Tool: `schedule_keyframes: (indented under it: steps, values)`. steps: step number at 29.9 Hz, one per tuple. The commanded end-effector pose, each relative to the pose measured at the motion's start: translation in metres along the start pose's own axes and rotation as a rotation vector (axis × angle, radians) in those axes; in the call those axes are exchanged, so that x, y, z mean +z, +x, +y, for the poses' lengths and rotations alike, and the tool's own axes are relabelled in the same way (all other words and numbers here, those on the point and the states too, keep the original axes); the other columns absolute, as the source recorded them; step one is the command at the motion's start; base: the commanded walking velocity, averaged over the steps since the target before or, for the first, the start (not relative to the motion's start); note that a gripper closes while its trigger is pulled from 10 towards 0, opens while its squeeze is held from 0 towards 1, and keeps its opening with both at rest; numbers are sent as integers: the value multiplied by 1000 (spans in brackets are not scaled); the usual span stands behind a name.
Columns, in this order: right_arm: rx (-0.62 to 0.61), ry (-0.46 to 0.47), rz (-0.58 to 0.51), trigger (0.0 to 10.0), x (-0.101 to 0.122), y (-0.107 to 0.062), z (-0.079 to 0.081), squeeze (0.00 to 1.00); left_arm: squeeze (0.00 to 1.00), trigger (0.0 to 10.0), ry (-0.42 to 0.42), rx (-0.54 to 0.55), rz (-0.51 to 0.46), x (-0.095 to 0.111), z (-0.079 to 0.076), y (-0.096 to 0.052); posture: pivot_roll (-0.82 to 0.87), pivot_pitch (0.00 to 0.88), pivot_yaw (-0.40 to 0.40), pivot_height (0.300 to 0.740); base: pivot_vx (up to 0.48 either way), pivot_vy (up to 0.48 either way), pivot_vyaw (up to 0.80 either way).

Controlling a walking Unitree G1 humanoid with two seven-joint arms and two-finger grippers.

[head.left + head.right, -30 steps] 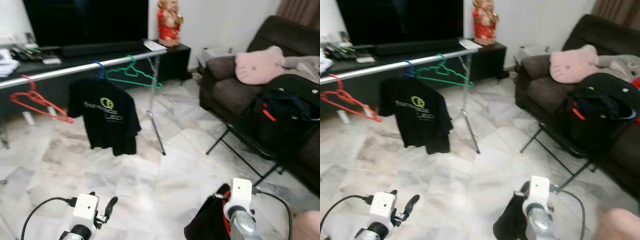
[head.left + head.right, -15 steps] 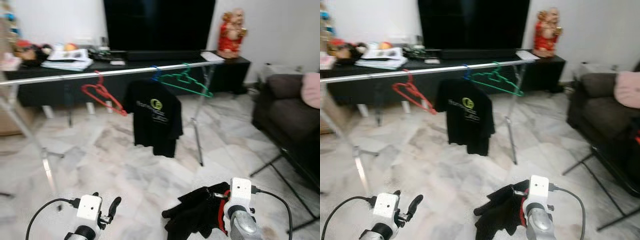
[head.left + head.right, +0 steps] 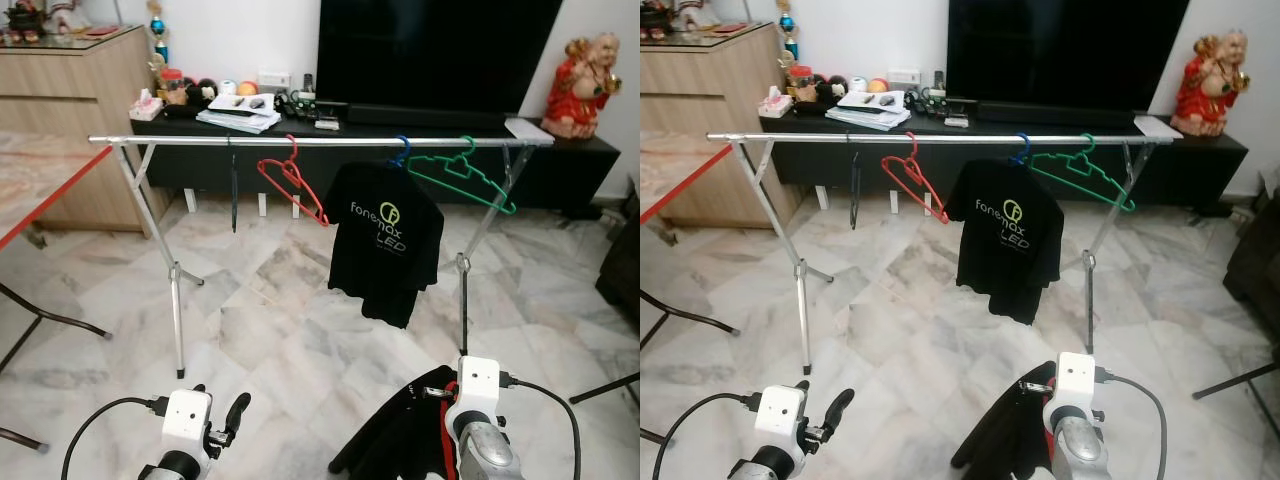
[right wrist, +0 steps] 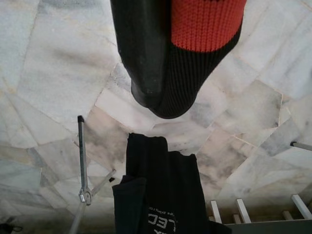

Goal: Hang hanger

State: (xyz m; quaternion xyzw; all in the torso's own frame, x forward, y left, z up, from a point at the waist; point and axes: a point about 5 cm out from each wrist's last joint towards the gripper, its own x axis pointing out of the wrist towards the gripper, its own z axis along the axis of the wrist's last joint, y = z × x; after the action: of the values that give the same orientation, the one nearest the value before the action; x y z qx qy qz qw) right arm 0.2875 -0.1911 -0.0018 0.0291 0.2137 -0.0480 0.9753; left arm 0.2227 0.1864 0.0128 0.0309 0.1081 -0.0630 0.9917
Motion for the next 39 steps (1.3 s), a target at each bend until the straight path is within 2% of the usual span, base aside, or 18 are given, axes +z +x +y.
schedule_keyframes:
  steps: [1,17,35,39]
  values:
    - [3,15,-18,10000,6,2,0,0,0,10000,-5,6,-13,4,3,0,65,0,-79,740,259,0,0]
    - [51,4,-11,10000,3,2,5,0,0,10000,-9,10,-15,7,3,1,69,20,-77,740,265,0,0]
    - [45,9,69,10000,-15,-4,-3,0,0,10000,-10,6,-11,7,3,0,76,22,-72,740,277,0,0]
    - [48,6,66,10000,-15,-4,-3,0,0,10000,-8,5,-10,7,3,0,76,22,-72,740,293,0,459]
